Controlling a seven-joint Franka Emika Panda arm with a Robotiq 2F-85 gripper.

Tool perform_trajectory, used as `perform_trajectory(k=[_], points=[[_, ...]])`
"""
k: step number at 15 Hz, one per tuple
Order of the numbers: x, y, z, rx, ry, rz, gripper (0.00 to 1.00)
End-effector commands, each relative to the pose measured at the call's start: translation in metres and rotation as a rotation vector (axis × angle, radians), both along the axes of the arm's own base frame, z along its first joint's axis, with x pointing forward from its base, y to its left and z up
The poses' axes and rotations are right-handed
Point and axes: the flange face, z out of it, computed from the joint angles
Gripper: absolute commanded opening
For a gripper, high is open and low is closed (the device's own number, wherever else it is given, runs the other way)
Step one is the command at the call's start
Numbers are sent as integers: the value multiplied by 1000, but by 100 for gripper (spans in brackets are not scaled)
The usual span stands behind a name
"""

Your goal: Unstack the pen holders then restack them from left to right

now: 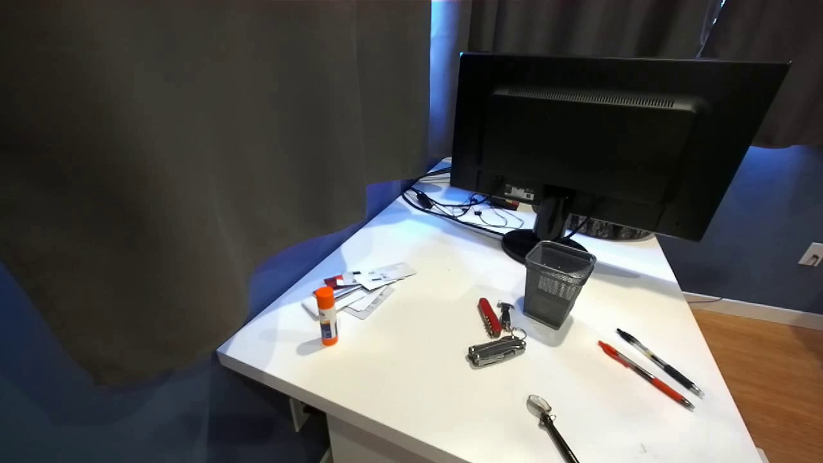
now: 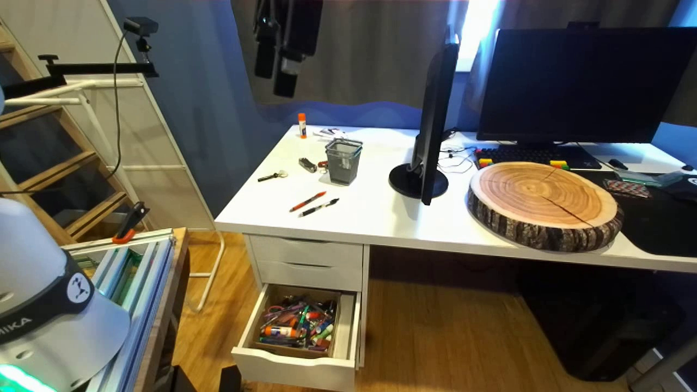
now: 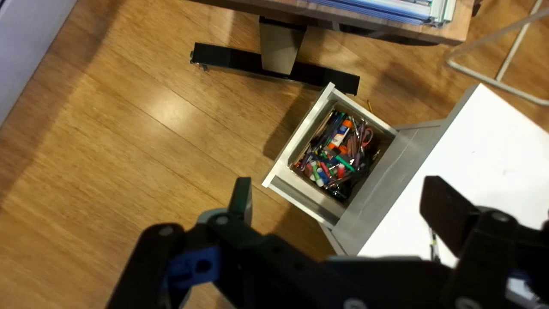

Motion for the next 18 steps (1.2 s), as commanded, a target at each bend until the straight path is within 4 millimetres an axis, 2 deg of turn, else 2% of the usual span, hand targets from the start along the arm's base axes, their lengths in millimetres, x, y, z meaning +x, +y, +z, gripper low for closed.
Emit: perform_trajectory(k=[1, 4, 7, 8, 10, 16, 18], points=[[23, 90, -23, -12, 22, 215, 100], [30, 153, -45, -2, 4, 398, 100], [33, 198, -65, 49, -2, 557, 100], [23, 178, -57, 12, -11, 472, 100], [23, 185, -66, 12, 2, 484, 100], [25, 180, -62, 18, -15, 485, 100], [37, 199, -62, 110, -133, 525, 100]])
